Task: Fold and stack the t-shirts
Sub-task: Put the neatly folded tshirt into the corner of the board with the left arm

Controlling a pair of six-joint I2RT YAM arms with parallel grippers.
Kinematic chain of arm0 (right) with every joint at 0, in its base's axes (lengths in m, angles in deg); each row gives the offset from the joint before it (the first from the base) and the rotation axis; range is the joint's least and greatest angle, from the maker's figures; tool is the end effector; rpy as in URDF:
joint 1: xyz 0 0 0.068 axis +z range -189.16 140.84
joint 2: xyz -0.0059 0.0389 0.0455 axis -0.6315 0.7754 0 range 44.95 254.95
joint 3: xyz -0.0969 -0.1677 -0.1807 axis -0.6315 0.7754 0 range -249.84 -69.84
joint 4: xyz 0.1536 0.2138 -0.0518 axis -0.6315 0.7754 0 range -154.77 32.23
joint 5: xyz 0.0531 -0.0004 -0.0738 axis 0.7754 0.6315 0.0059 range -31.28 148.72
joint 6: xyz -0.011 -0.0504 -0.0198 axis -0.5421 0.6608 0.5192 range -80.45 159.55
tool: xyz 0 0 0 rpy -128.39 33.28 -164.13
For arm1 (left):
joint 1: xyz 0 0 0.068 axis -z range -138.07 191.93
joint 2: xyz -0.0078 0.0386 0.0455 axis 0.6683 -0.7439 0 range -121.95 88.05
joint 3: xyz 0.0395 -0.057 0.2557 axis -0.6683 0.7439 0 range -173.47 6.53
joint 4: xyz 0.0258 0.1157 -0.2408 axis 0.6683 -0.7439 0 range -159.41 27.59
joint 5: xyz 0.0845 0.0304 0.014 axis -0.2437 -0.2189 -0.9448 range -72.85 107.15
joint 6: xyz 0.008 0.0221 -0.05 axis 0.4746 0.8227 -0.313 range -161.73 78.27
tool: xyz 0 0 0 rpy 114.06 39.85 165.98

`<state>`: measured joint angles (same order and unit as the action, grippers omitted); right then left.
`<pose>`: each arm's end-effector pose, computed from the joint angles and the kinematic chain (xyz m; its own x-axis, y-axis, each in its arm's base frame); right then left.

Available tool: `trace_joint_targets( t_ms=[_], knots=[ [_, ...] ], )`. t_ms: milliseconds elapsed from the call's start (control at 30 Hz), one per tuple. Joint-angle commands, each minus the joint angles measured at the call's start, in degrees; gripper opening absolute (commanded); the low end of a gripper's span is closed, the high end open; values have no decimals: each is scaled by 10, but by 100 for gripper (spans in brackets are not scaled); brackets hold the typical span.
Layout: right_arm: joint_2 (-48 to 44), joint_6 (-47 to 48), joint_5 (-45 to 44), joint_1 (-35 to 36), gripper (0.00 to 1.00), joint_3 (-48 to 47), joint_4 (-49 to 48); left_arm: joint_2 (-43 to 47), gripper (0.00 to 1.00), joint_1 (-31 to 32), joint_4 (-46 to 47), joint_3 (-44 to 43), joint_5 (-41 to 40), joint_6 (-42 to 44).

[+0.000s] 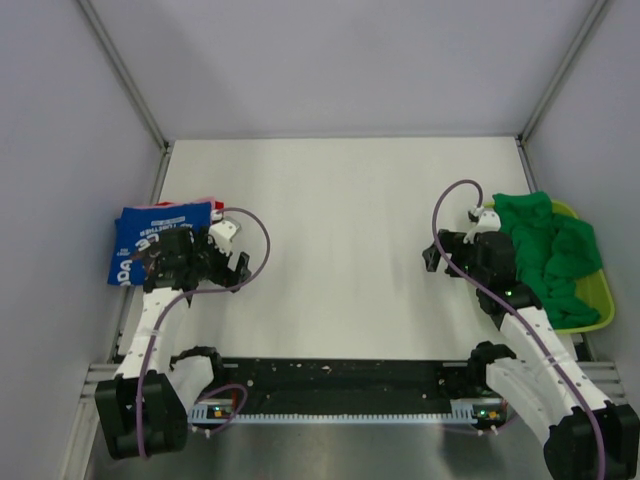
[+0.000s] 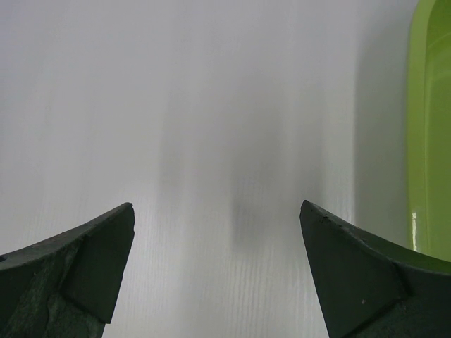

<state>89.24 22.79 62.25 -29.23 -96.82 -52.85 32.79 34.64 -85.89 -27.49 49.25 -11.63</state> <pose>0.1897 0.0356 0.2198 -0.5255 0.2002 -0.8269 -0.0768 0.9568 0.2804 0.2073 0.0065 0.2137 -0.4700 0.3682 -0.8022 0.5811 0.8132 0.0327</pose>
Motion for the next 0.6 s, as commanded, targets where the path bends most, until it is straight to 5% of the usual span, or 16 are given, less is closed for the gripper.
trace_joint_targets(
  t_ms=[0, 567],
  knots=[
    [-8, -5, -1, -3, 99, 0, -26, 2, 99, 1, 26, 2, 5, -3],
    [-9, -2, -8, -1, 99, 1, -23, 16, 99, 1, 66, 30, -19, -1]
  ],
)
